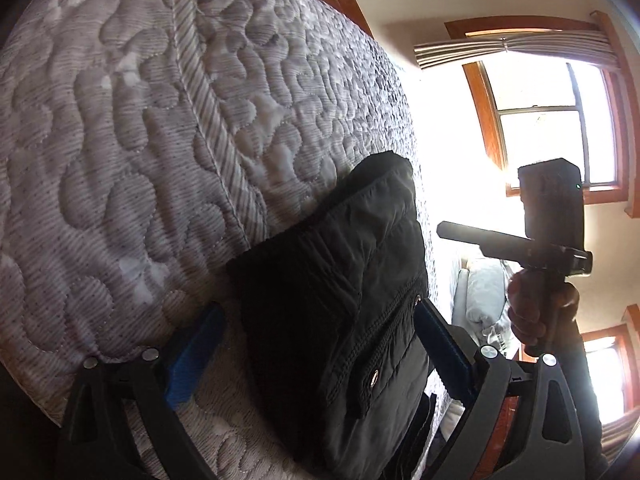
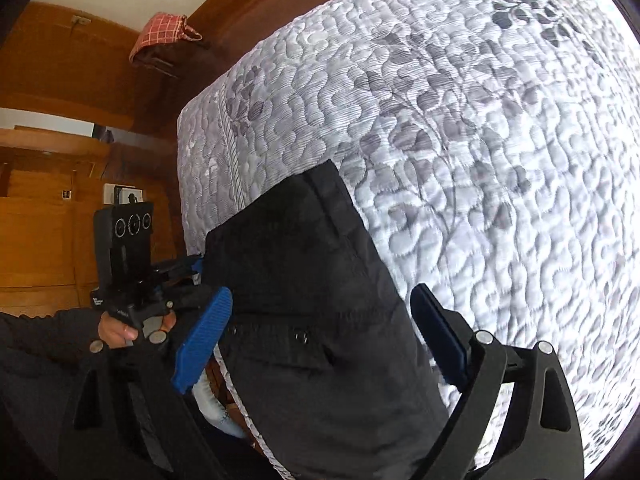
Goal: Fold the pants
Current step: 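Grasp the folded pants end with the left gripper and lift it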
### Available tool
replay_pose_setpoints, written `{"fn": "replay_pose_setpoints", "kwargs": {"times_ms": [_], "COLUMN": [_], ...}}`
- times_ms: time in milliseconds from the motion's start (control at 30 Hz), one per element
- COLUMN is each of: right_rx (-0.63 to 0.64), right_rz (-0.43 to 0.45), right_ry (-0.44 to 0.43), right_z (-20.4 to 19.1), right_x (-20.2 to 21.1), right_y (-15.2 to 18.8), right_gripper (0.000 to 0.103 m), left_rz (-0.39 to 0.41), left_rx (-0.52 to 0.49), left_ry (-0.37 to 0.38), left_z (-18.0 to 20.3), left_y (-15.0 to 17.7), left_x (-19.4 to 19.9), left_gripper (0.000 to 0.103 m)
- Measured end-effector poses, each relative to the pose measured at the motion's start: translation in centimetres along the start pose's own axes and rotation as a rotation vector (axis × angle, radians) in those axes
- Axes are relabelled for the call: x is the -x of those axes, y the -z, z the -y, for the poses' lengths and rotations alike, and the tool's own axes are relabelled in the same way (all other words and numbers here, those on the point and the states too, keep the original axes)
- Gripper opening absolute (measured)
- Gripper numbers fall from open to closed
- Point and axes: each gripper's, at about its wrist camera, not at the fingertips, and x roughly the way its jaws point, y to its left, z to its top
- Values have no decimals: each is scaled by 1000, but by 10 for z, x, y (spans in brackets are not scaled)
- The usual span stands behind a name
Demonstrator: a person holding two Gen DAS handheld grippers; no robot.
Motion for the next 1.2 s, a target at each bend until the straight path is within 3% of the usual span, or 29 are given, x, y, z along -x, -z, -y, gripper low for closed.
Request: {"fn": "replay_pose_setpoints", "kwargs": {"times_ms": [33, 200, 367, 433, 500, 567, 667, 833, 1200], "right_rx": [6, 56, 79, 73, 88, 80, 85, 123, 136], "right_rz": [-12, -87, -130, -143, -170, -184, -186, -166, -88], "right_ry": [-8, -38, -110, -137, -127, -132, -132, -89, 37], "right_z": [2, 7, 8, 9, 9, 9, 6, -6, -42], "right_x": [-6, -34, -48, -54, -62, -68, -65, -40, 31], "right_y": [-8, -35, -42, -45, -45, -47, -47, -37, -8], "right_gripper": [90, 90, 90, 90, 82, 53, 34, 26, 25], "left_rz": [3, -6, -8, -2, -7, -14, -9, 5, 26], "left_rx": [-2, 20, 27, 13, 26, 42, 47, 18, -120], "left_ry": [1, 12, 12, -5, -24, -15, -9, 7, 40], "left_z": [0, -7, -17, -18, -21, -22, -22, -10, 52], "left_y": [-1, -11, -18, -18, -16, -13, -7, -4, 6], "left_x": [0, 1, 7, 5, 4, 7, 14, 19, 45], "left_gripper": [94, 70, 70, 64, 51, 46, 41, 35, 33]}}
